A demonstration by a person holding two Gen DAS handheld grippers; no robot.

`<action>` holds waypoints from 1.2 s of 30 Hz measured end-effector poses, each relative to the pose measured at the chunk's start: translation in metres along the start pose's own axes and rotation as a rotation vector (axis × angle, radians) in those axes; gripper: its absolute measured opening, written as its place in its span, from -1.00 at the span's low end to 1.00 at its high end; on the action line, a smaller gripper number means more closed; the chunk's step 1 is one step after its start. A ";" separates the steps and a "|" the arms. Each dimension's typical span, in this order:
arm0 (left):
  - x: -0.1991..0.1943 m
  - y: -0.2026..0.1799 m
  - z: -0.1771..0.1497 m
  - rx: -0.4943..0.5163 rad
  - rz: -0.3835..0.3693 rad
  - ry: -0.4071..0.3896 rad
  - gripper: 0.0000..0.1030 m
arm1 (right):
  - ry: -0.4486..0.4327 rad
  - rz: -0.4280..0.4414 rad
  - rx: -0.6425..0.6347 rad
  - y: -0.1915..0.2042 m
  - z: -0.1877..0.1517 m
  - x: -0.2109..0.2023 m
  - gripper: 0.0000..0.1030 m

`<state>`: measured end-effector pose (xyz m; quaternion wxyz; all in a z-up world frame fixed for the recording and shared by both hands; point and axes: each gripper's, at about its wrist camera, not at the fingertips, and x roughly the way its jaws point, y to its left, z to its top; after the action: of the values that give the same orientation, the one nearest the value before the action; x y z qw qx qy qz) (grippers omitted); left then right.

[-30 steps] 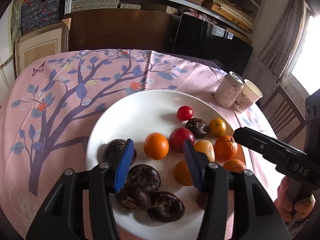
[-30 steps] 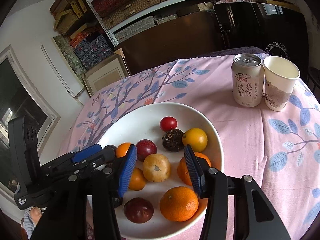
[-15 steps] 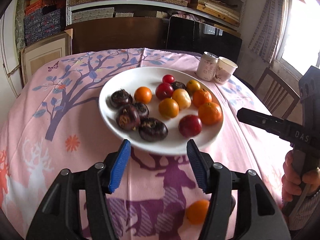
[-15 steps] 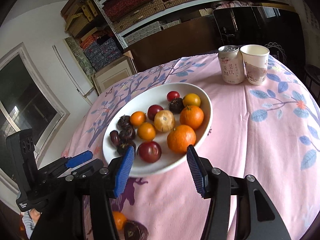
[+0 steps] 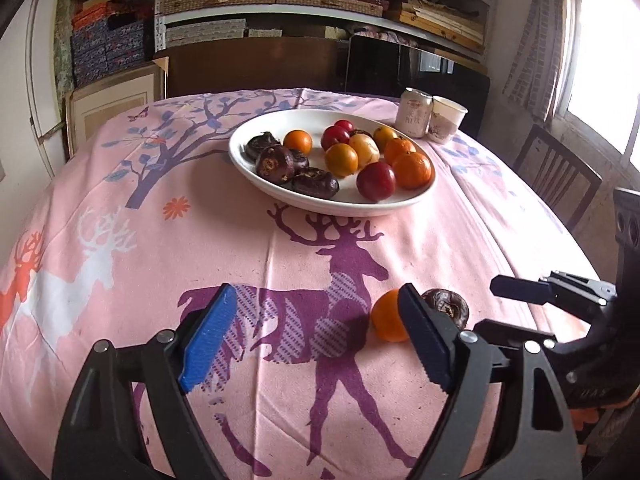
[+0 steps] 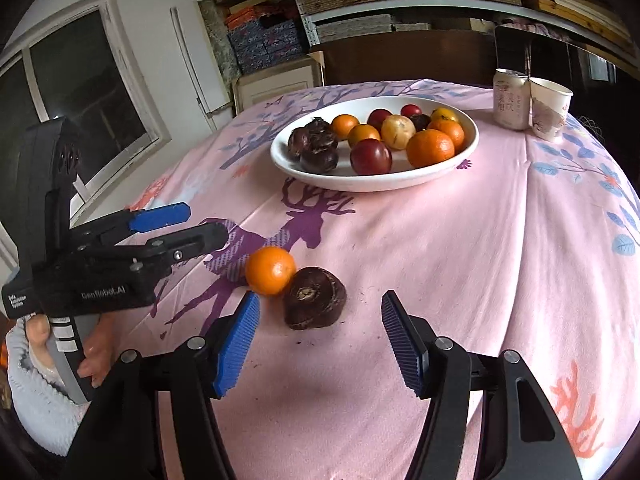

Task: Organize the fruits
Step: 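Withdraw both open tools toward the last tangerine and dark fruit, then grasp the dark purple fruit with the right tool while the left tool grasps the tangerine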

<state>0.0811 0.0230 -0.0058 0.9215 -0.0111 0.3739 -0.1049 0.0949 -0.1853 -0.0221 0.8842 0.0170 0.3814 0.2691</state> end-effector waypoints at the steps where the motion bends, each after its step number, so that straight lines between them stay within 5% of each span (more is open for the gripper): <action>1: 0.001 0.003 0.000 -0.015 0.000 0.006 0.56 | 0.013 -0.008 -0.013 0.003 -0.001 0.002 0.24; 6: 0.009 0.003 -0.002 -0.019 0.014 0.041 0.56 | 0.078 -0.054 -0.055 0.014 0.002 0.019 0.22; 10: 0.008 -0.005 -0.004 0.015 0.014 0.039 0.59 | 0.139 -0.093 -0.090 0.020 0.003 0.036 -0.18; 14: 0.010 -0.012 -0.006 0.047 0.001 0.049 0.62 | 0.106 -0.084 -0.057 0.010 0.004 0.028 -0.19; 21: 0.016 -0.046 -0.014 0.186 -0.007 0.060 0.62 | -0.016 -0.098 0.192 -0.049 0.011 -0.002 -0.19; 27: 0.025 -0.055 -0.014 0.199 -0.029 0.084 0.62 | -0.030 -0.090 0.202 -0.051 0.011 -0.003 -0.19; 36: 0.047 -0.055 -0.013 0.169 -0.090 0.170 -0.20 | -0.021 -0.093 0.200 -0.047 0.010 -0.001 -0.19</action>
<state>0.0947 -0.0397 -0.0414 0.8784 0.0586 0.4397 -0.1777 0.1230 -0.2243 -0.0255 0.8936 0.0905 0.3974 0.1881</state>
